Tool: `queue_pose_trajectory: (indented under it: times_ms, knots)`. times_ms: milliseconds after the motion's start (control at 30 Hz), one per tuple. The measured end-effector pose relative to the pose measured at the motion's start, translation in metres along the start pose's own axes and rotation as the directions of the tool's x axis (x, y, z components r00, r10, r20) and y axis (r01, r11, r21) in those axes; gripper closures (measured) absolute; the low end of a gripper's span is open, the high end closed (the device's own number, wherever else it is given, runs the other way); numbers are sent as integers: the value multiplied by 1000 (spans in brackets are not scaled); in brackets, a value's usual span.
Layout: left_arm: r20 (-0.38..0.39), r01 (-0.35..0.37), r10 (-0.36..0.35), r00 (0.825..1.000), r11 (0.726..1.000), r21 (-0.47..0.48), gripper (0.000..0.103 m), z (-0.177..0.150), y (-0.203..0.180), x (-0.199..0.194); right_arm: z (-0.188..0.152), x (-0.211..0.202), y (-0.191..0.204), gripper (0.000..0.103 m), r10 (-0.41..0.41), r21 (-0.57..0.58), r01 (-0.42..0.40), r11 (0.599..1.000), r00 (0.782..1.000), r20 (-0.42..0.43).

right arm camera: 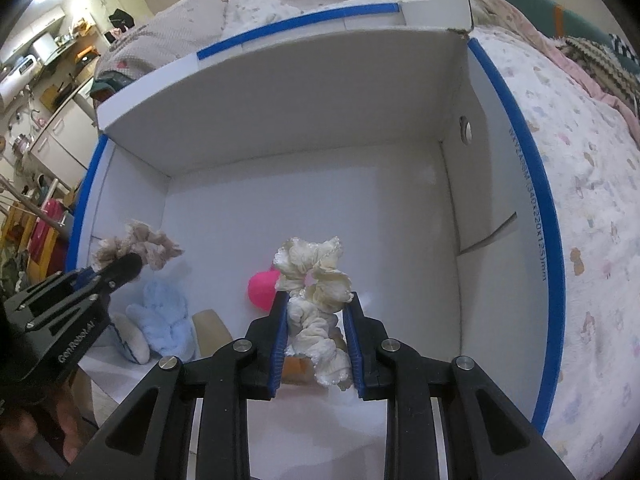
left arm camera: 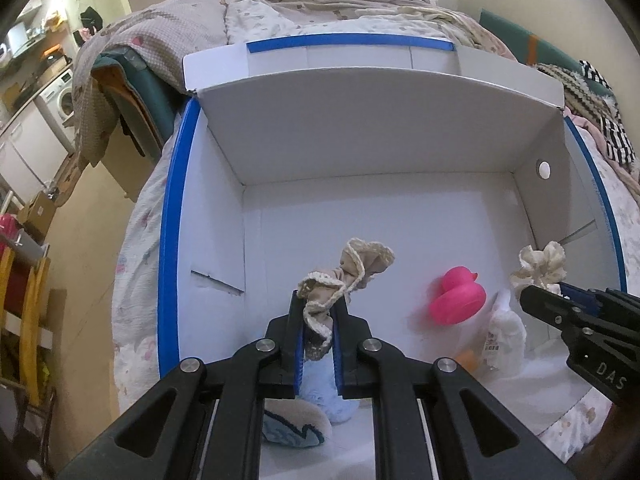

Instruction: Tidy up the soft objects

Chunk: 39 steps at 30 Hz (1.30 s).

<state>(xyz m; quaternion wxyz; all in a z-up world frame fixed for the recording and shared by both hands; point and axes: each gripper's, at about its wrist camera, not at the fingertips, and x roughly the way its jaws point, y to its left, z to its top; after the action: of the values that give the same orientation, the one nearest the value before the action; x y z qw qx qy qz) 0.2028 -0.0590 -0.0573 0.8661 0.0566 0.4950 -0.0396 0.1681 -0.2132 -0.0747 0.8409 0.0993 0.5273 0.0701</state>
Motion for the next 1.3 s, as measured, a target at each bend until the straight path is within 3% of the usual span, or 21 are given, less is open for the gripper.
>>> queue_pose_trajectory:
  times_ms: [133,233,300,367,433,467,567,700,800,1000,1300]
  knots:
    - [-4,8,-8,1000,1000,-7,85,1,-1,0,0,-4,-3,72,20,19,-21,1000,1000,13]
    - [15,11,-11,1000,1000,20,67,0,-5,-5,1,-7,-3,70,24,23,-25,999,999,26]
    - [33,-2,1,999,1000,27,49,-1,-8,-9,2,-9,-1,69,30,19,-31,999,999,41]
    - [52,-15,14,999,1000,23,47,-1,-8,-13,3,-11,0,68,39,20,-40,999,998,56]
    - [63,-18,17,998,1000,22,44,0,-7,-16,4,-15,0,56,45,23,-46,999,996,73]
    - [63,-16,15,998,1000,21,42,0,-6,-17,4,-17,0,42,47,26,-50,998,995,84]
    - [66,-17,16,998,1000,8,41,0,-3,-20,5,-19,1,35,45,24,-47,999,994,97]
    - [63,-31,32,998,999,-17,41,0,2,-23,7,-21,-4,12,50,60,-57,997,993,109]
    - [64,-30,32,997,999,-29,41,0,5,-26,9,-27,-6,1,66,76,-77,994,988,139]
    - [84,-9,14,996,998,-60,41,-5,17,-44,7,-33,-5,0,62,105,-80,991,985,164]
    - [105,-58,65,992,996,-74,41,-28,47,-77,-9,-50,-6,0,62,130,-84,988,984,166]
